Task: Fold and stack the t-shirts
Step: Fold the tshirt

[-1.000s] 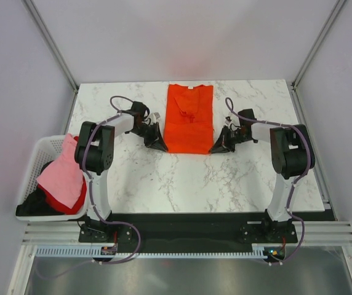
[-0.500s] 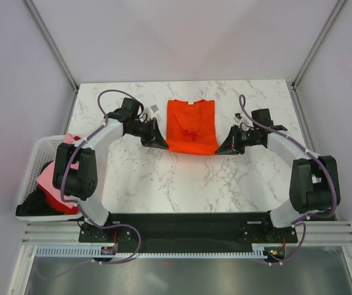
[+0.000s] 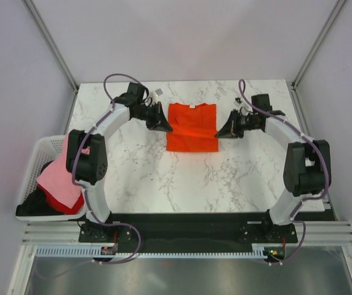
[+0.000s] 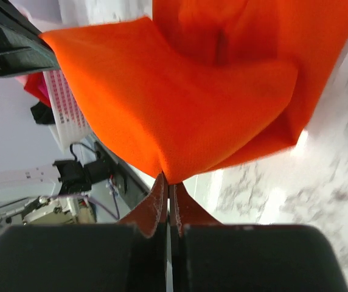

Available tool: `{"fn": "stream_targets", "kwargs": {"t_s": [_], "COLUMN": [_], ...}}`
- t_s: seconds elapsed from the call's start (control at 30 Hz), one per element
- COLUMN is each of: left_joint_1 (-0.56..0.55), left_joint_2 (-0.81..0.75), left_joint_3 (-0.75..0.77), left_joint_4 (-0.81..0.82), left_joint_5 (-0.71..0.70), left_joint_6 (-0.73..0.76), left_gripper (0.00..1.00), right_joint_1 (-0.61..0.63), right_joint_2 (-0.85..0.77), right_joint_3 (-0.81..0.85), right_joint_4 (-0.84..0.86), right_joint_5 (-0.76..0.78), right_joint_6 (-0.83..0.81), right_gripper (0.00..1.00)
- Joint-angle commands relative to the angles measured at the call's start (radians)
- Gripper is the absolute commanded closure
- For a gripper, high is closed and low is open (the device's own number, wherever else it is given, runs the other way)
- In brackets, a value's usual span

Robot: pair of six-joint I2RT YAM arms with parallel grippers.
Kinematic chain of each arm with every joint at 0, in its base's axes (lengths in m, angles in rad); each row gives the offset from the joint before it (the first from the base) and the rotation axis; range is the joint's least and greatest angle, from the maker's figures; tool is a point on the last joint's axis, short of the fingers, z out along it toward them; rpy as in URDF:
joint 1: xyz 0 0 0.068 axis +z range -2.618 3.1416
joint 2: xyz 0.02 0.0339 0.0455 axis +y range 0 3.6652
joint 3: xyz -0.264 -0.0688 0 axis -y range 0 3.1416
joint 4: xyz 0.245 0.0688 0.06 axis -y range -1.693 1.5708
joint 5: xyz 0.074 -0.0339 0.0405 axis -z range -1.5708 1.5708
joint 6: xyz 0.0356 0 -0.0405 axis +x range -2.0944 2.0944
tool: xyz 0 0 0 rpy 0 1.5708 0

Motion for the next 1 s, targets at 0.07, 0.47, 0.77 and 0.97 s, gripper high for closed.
{"fn": "stream_targets", "kwargs": {"t_s": [0.07, 0.47, 0.77, 0.97], "left_joint_1": [0.007, 0.006, 0.000, -0.014], "left_joint_2": [0.213, 0.479, 0.413, 0.474], "left_joint_3": [0.367, 0.816, 0.622, 0.547], "left_joint_4": [0.000, 0.099, 0.081, 0.081], "left_joint_5": [-0.073, -0.395, -0.043, 0.109], "left_joint_6": [0.102, 0.169, 0.174, 0.154], "left_gripper": [0.98, 0.29, 0.46, 0.60], "right_joint_1": [-0.036, -0.047, -0.087, -0.088], "right_joint_2": [0.221, 0.608, 0.646, 0.712], "right_joint_3": [0.376, 0.883, 0.794, 0.782], "right_joint_4": [0.102, 0.228, 0.079, 0.066], "right_joint_5": [0.027, 0.103, 0.100, 0.111], "right_joint_6": [-0.051, -0.128, -0.274, -0.287], "right_gripper": [1.00, 0.32, 0.30, 0.30]}}
